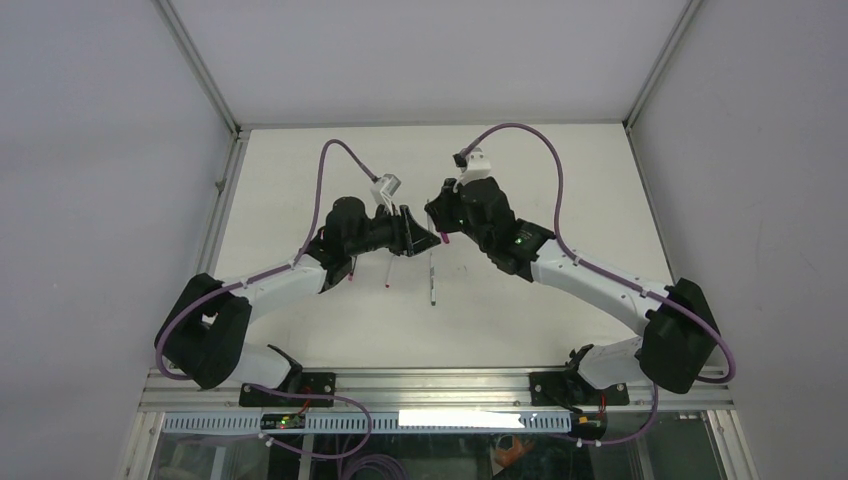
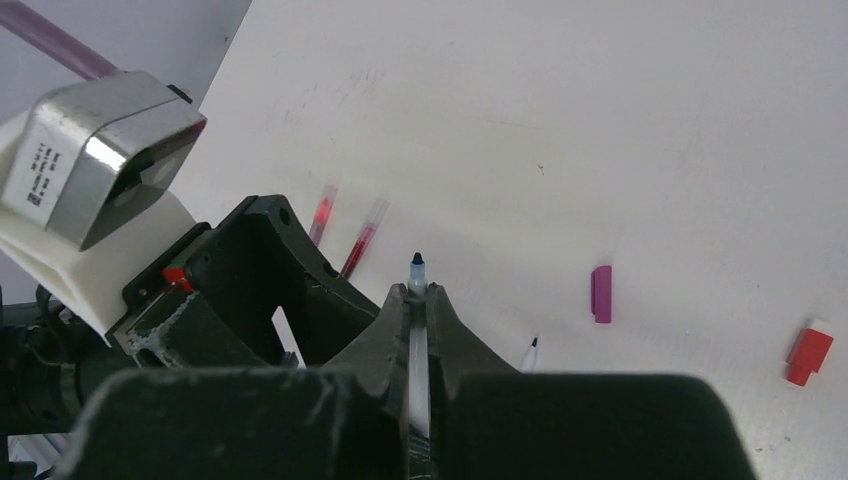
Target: Insert the pens into the pen caps
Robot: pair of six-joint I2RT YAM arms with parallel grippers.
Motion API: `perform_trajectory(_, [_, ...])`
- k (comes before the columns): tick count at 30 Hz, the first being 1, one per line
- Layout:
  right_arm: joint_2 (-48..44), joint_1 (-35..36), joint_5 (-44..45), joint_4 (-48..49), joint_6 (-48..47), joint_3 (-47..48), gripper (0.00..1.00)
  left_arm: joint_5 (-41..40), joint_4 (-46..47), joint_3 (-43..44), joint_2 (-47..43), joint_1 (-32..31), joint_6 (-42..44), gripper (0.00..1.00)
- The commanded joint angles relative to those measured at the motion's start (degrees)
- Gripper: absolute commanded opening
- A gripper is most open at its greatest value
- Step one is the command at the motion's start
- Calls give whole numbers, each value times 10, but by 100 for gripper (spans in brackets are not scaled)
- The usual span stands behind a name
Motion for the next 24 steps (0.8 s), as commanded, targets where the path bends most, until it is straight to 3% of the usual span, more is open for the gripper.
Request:
perform_trajectory(1, [-24, 7, -1, 26, 4, 11, 0, -24, 46, 22, -1, -8, 5, 49])
perform_trajectory(10, [-13, 13, -5, 25, 7, 12, 0, -46, 73, 13, -12, -8, 8, 45])
perform_trajectory(11, [-13, 13, -5, 26, 6, 12, 0, -45, 75, 12, -10, -8, 9, 39])
perform_trajectory(13, [-11, 14, -4, 26, 6, 13, 0, -45, 80, 10, -11, -8, 10, 5])
perform_trajectory(14, [-11, 14, -4, 25, 6, 14, 0, -46, 83, 7, -11, -8, 10, 0])
perform_trajectory(18, [-10, 14, 4, 24, 5, 13, 0, -46, 83, 2, -13, -8, 18, 0])
perform_trajectory(24, [-43, -3, 106, -13, -35, 15, 46, -52, 51, 2, -8, -9, 39, 0])
